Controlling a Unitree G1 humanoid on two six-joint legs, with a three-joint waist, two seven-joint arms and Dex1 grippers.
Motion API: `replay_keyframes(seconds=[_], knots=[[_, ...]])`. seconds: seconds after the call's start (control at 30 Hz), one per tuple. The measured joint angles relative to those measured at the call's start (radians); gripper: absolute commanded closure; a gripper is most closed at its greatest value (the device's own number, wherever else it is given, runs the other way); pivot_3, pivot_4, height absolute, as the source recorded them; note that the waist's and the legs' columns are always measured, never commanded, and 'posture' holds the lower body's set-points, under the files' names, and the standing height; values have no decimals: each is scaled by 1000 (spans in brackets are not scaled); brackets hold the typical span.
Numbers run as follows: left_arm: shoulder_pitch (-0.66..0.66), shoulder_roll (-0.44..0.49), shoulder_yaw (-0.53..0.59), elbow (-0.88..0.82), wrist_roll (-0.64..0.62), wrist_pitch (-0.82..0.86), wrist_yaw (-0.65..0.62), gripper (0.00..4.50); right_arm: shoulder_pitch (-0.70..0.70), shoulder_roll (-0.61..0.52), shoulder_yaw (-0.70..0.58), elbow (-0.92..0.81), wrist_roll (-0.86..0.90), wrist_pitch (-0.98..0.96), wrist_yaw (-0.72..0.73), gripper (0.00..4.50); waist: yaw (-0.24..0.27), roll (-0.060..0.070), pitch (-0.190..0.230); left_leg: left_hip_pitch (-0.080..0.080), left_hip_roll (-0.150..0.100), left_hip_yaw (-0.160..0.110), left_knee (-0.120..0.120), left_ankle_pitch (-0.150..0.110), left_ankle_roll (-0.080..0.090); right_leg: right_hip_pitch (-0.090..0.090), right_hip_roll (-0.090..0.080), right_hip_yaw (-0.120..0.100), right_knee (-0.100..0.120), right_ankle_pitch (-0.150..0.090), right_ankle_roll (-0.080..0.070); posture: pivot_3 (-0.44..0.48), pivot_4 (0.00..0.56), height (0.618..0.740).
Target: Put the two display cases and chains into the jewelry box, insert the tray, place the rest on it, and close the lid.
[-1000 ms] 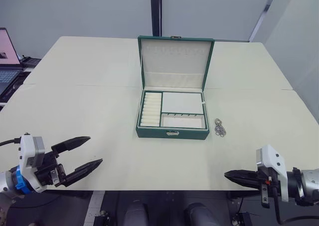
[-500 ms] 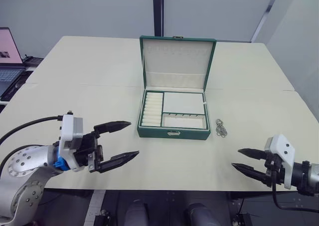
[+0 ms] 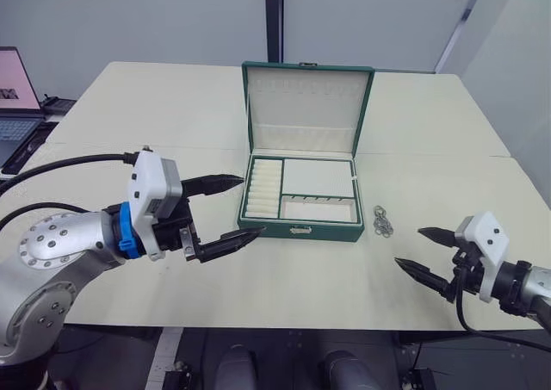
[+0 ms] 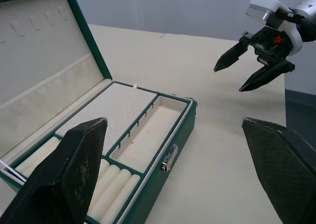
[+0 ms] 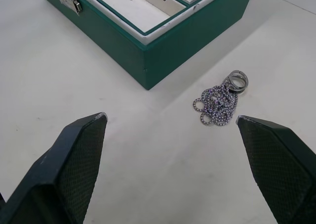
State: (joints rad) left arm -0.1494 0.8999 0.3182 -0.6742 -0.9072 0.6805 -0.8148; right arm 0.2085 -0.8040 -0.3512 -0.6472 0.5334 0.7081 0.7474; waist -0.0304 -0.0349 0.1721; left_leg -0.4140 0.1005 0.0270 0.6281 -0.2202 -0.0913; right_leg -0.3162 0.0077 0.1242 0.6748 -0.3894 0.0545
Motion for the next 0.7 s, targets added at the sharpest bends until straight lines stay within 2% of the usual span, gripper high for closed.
replay_keyframes(seconds=[0.33,0.7], knots=[[1,16,4,-17,-68,37,21,0,-116,54,109,67,-86,13,-142,40,1,0,0,0,0,0,1,0,-1,0,0,0,1,0,0,0,150,740],[-28,16,-1,-23,-77,37,39,0,-146,245,225,85,-198,57,-366,40,1,1,0,0,0,0,1,2,-3,-1,0,0,3,0,0,0,150,740]])
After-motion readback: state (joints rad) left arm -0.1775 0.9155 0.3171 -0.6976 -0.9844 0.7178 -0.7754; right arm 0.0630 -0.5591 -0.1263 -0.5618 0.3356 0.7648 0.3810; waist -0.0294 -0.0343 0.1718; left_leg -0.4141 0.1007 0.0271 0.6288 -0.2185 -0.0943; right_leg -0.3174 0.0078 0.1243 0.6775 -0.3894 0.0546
